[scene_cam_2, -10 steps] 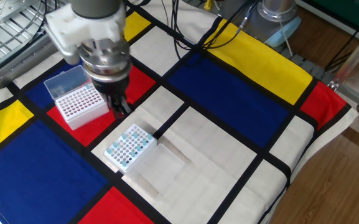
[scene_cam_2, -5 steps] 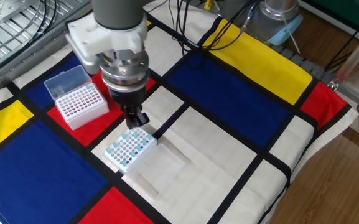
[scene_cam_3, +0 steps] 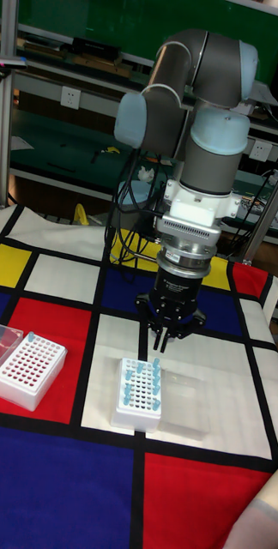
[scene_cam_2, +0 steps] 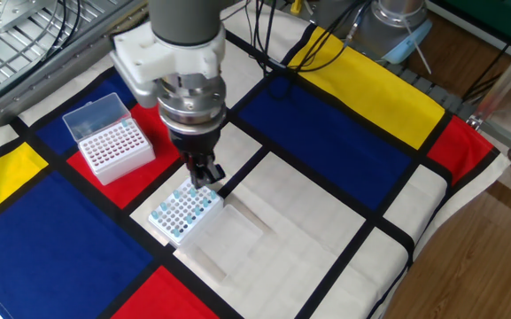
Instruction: Transfer all medium pipette tips from one holder to another
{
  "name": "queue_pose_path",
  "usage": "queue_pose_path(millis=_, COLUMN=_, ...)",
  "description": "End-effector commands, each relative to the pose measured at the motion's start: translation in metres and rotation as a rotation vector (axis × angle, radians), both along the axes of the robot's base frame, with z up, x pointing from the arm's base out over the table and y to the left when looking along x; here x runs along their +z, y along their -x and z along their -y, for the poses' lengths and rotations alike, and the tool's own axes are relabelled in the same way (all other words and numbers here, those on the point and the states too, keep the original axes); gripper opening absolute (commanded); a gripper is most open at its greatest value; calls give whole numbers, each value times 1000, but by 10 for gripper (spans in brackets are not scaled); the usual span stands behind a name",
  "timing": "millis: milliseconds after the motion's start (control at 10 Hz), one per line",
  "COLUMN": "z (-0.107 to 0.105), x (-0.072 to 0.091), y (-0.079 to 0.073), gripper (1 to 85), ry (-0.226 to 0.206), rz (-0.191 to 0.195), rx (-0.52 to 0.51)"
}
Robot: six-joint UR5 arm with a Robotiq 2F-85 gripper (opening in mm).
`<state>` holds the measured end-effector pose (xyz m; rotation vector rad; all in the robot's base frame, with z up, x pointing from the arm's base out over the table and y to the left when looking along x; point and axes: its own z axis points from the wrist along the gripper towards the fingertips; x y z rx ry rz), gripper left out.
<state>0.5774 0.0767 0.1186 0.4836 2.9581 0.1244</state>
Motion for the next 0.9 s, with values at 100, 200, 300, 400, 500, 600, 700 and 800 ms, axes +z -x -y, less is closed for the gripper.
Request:
queue_pose_path(millis=100, z=-17, x=-10, y=8, gripper=237, ry=-25, rz=18, rx=17)
queue_pose_path(millis=200, z=-19, x=-13, y=10, gripper=257, ry=-27, rz=19, rx=22)
queue_pose_path(millis=300, z=-21, x=-16, y=11, gripper=260, ry=-28, rz=24, rx=24)
queue_pose_path(millis=400, z=-22, x=-20, y=11, gripper=263, ry=-30, rz=31, rx=29)
queue_pose_path(millis=500, z=-22, x=-24, y=8, gripper=263, ry=-33, rz=43, rx=34)
queue_pose_path(millis=600, z=-21, x=-29, y=6, gripper=263, ry=-35, rz=55, rx=41)
queue_pose_path(millis=700, z=-20, x=-31, y=5, gripper=263, ry=-34, rz=57, rx=45)
queue_pose_path(millis=800, z=-19, x=-32, y=4, gripper=263, ry=-34, rz=59, rx=50)
